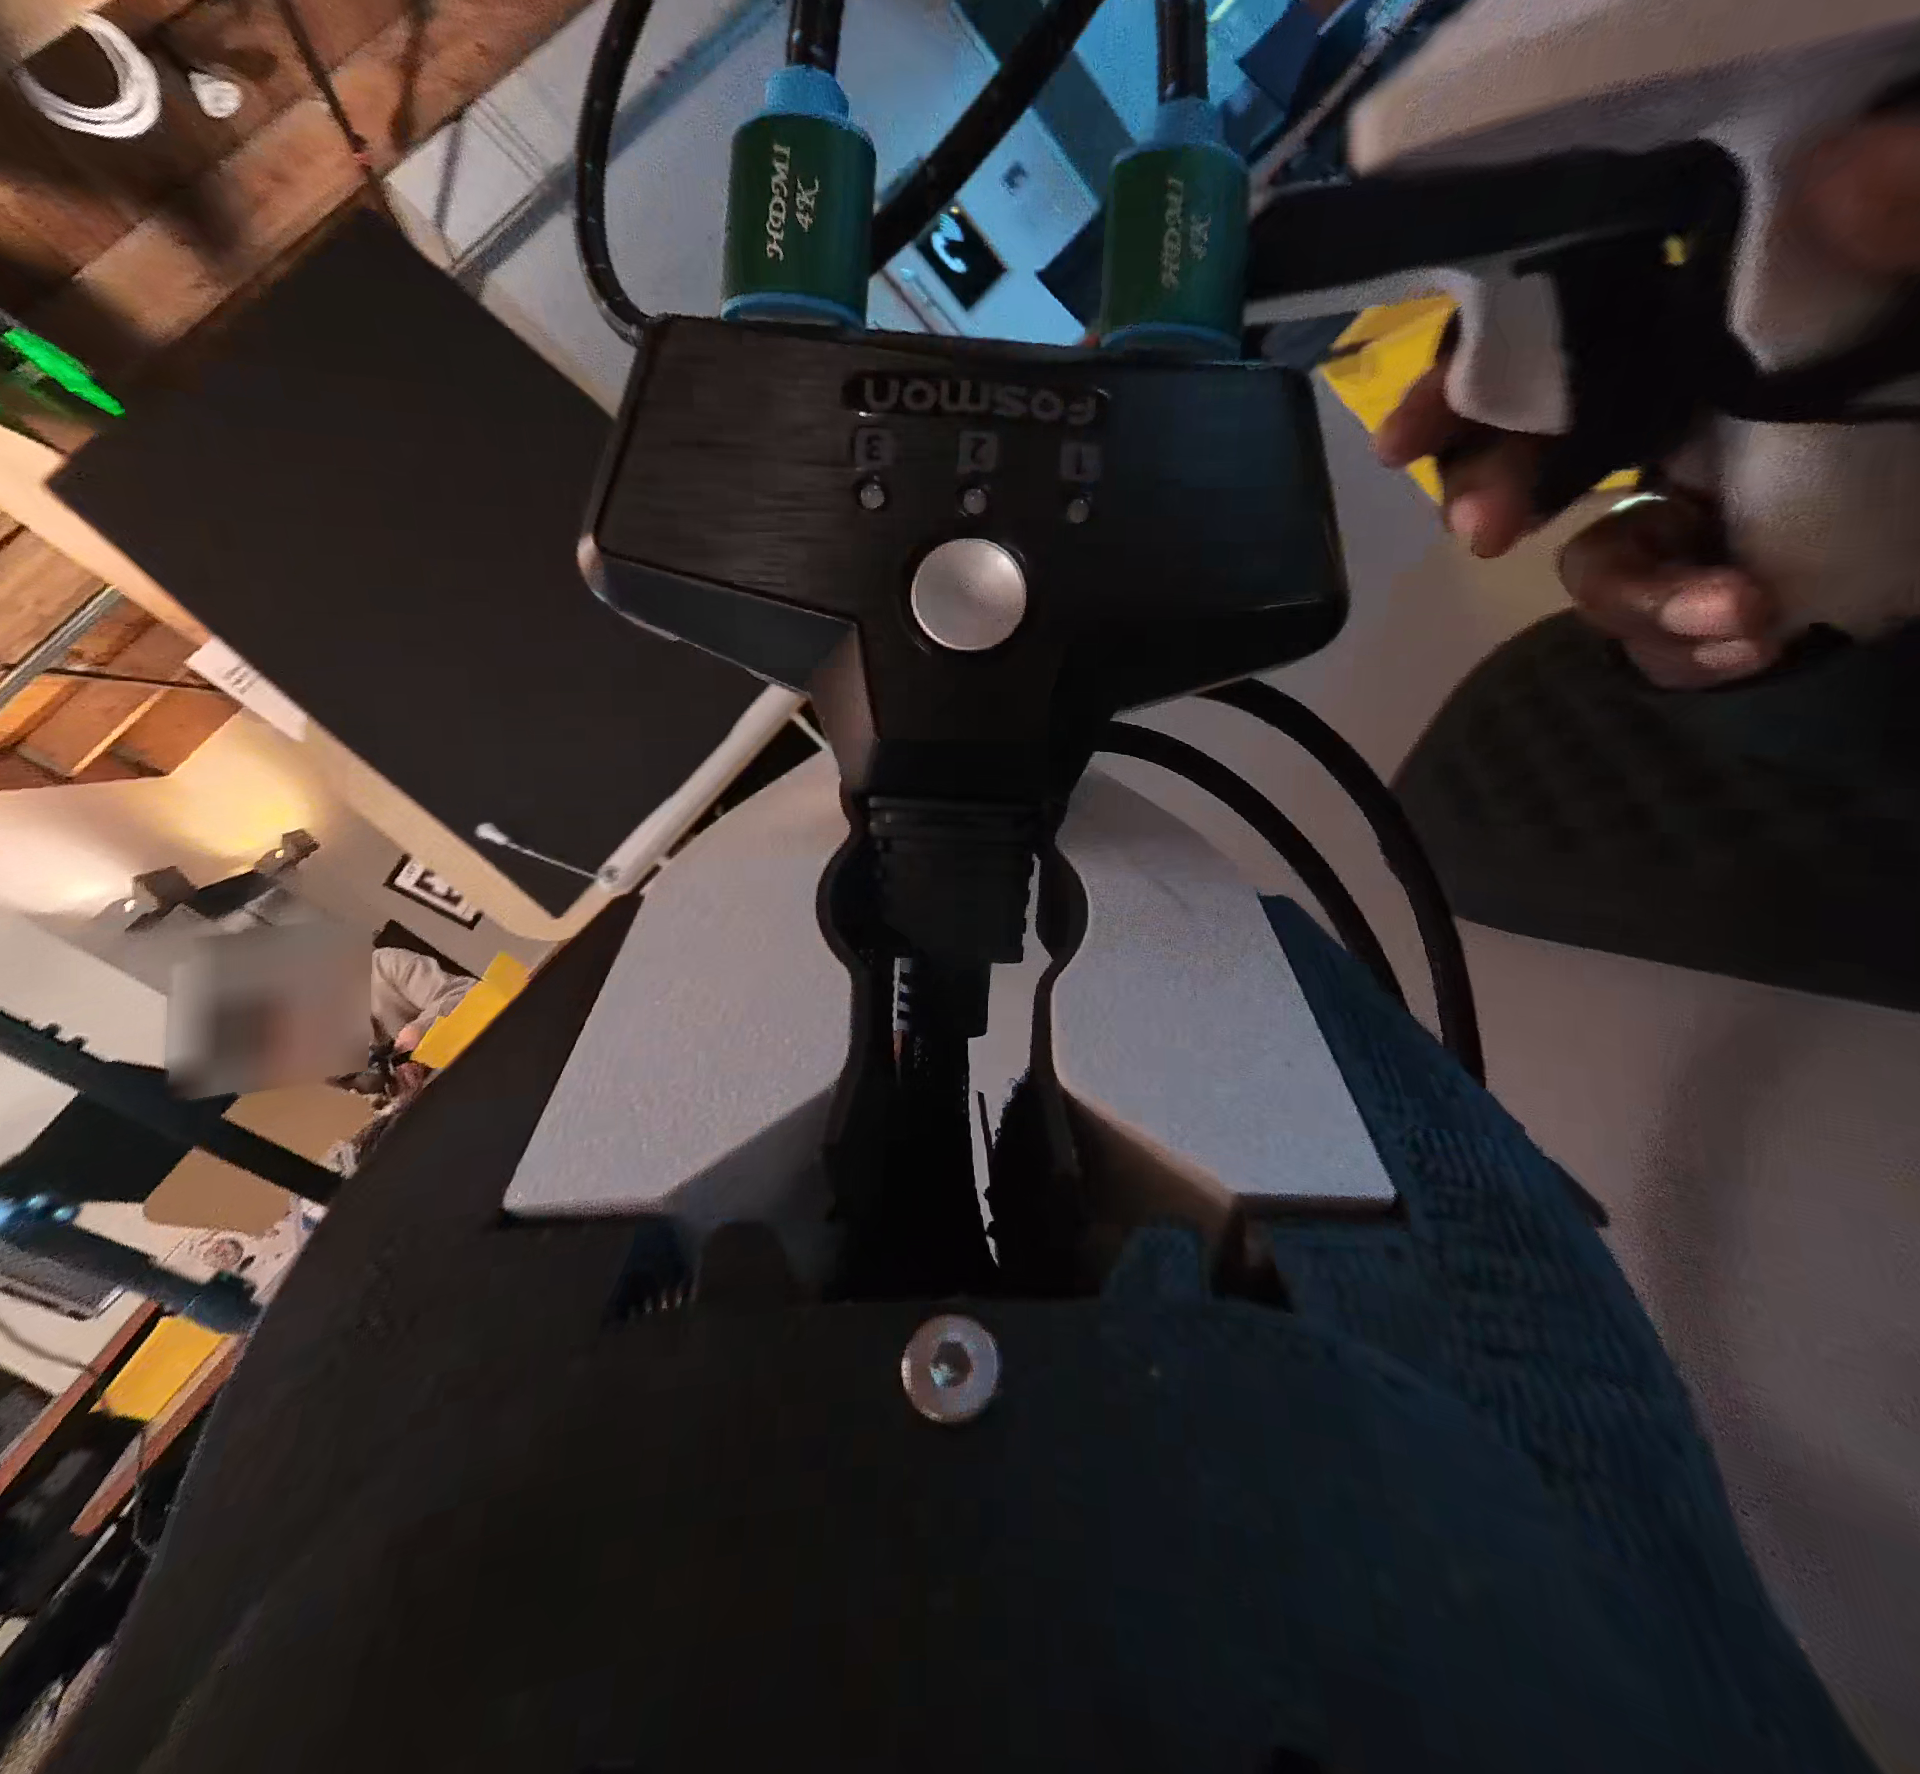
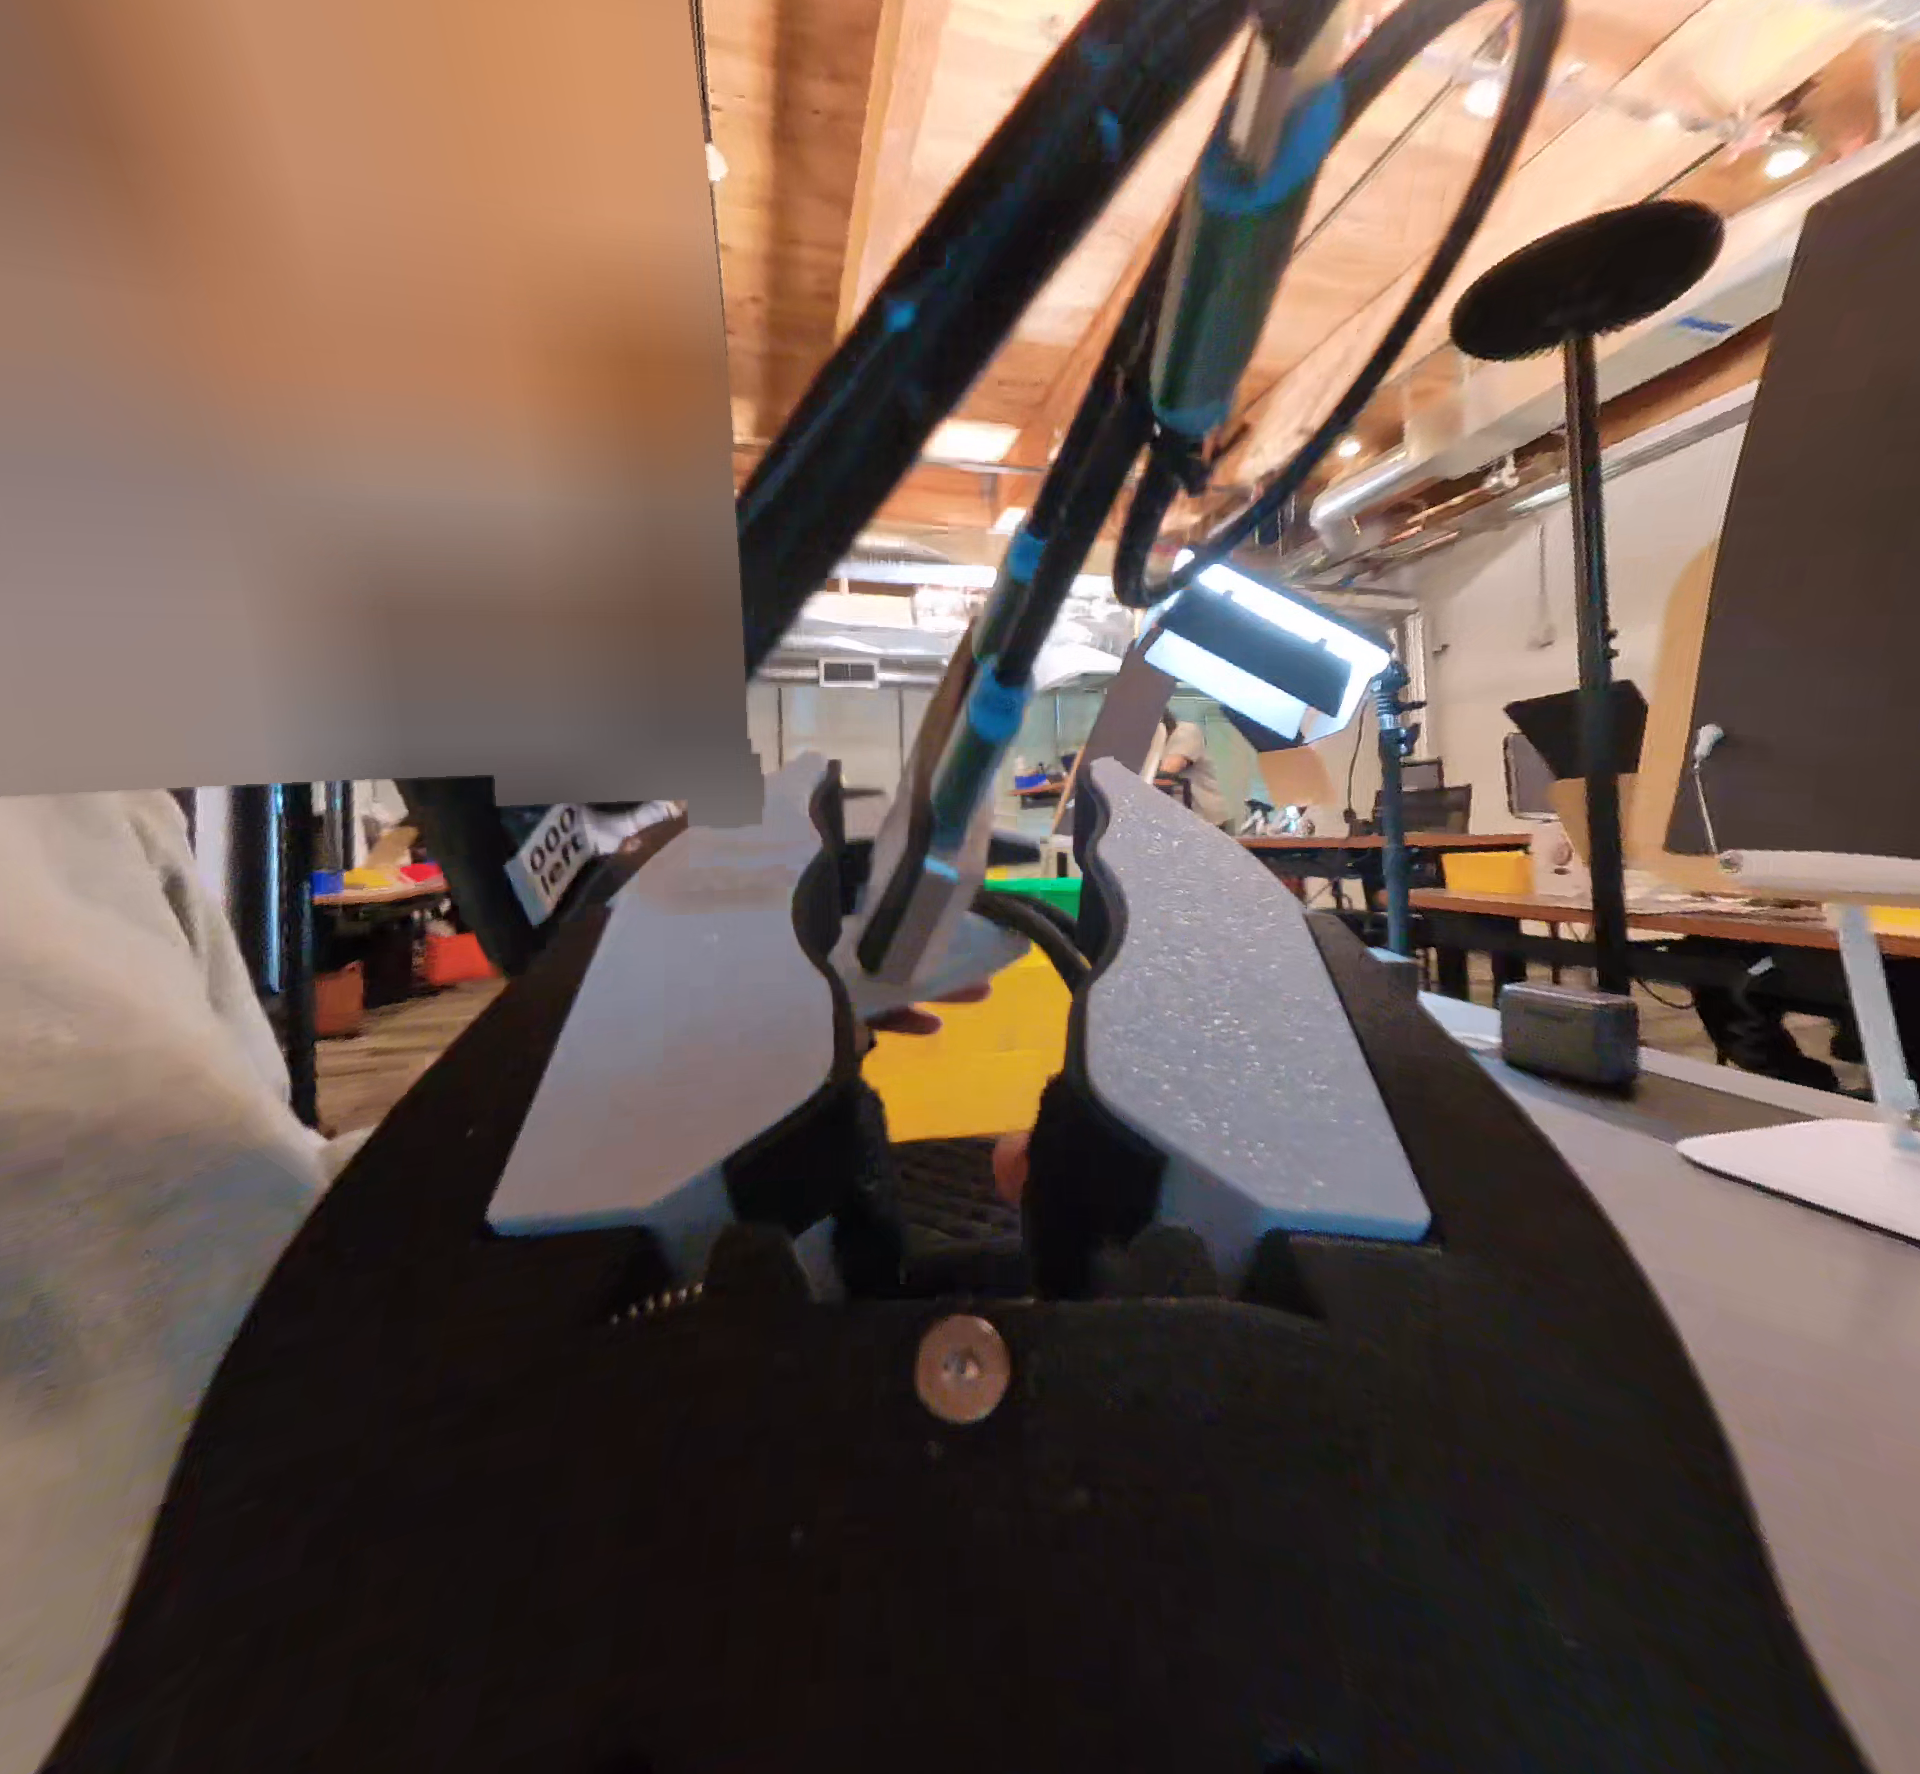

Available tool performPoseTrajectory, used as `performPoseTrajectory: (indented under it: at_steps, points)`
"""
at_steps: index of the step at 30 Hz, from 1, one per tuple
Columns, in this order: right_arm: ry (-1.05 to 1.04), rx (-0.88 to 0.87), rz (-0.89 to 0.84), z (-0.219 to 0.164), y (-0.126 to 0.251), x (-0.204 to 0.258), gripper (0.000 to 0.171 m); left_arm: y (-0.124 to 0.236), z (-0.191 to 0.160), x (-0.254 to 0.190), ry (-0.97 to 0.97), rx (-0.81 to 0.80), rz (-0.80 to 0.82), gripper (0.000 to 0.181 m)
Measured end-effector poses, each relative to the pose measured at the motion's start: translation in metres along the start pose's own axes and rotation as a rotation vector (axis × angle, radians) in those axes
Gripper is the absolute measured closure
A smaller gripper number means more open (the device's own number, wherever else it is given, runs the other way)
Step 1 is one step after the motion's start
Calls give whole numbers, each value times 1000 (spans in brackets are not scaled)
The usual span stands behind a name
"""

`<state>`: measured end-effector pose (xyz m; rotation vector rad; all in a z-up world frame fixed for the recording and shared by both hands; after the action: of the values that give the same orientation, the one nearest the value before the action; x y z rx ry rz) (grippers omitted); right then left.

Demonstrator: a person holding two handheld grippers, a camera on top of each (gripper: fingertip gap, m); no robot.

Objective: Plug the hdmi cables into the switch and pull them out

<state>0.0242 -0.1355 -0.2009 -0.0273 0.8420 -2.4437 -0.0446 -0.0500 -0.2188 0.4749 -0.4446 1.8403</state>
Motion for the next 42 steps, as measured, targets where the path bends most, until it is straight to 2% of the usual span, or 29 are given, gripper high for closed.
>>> performPoseTrajectory:
  at_steps: [2, 4, 8, 9, 11, 14, 19, 21, 24, 26, 30, 34, 37, 39, 42]
  points:
    - [-31, -67, -26, 3, 0, -2, 139, -2, -4, -10, -20, 13, -24, 153]
    - [-54, -67, -68, 1, 3, -6, 158, -3, -8, -15, -29, 19, -37, 153]
    - [-25, 5, -20, -6, 7, -5, 159, -3, -17, -18, -16, 35, -91, 153]
    - [-7, 18, -10, -7, 7, -4, 160, -3, -20, -22, 1, 48, -149, 148]
    - [24, 41, -8, -9, 7, -2, 159, 0, -21, -25, 68, 44, -258, 125]
    - [55, 58, -23, -10, 5, -1, 160, 9, -6, -20, 146, -78, -316, 89]
    - [111, 69, 105, -7, 3, 13, 160, 18, 14, -3, 165, -183, -244, 72]
    - [165, 55, 209, -1, 5, 26, 160, 28, 21, -7, 184, -209, -341, 76]
    - [244, 73, 334, 1, 5, 44, 160, 49, 35, -28, 264, -259, -602, 94]
    - [258, 88, 362, 0, 2, 50, 160, 54, 42, -36, 293, -283, -668, 109]
    - [225, 65, 366, -2, -1, 53, 161, 40, 27, -41, 200, -206, -575, 128]
    - [217, 51, 324, 1, 0, 47, 160, 41, 24, -48, 277, -160, -664, 150]
    - [236, 75, 264, 3, -1, 41, 159, 38, 23, -52, 327, -121, -688, 159]
    - [231, 92, 196, 4, -2, 33, 159, 33, 24, -50, 315, -121, -616, 159]
    - [210, 139, 28, 1, -7, 17, 157, 22, 23, -43, 210, -98, -406, 159]
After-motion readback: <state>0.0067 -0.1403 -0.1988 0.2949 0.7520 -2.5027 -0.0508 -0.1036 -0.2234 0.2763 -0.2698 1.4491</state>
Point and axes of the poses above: each gripper's, where its closed fingertips meet, y back along the fingers, z out of its top, x = y × z across the jaws, the point moved 3 cm from there along y, back along the fingers, and after that the axes turned 12 degrees about y, right-handed, at the moved point
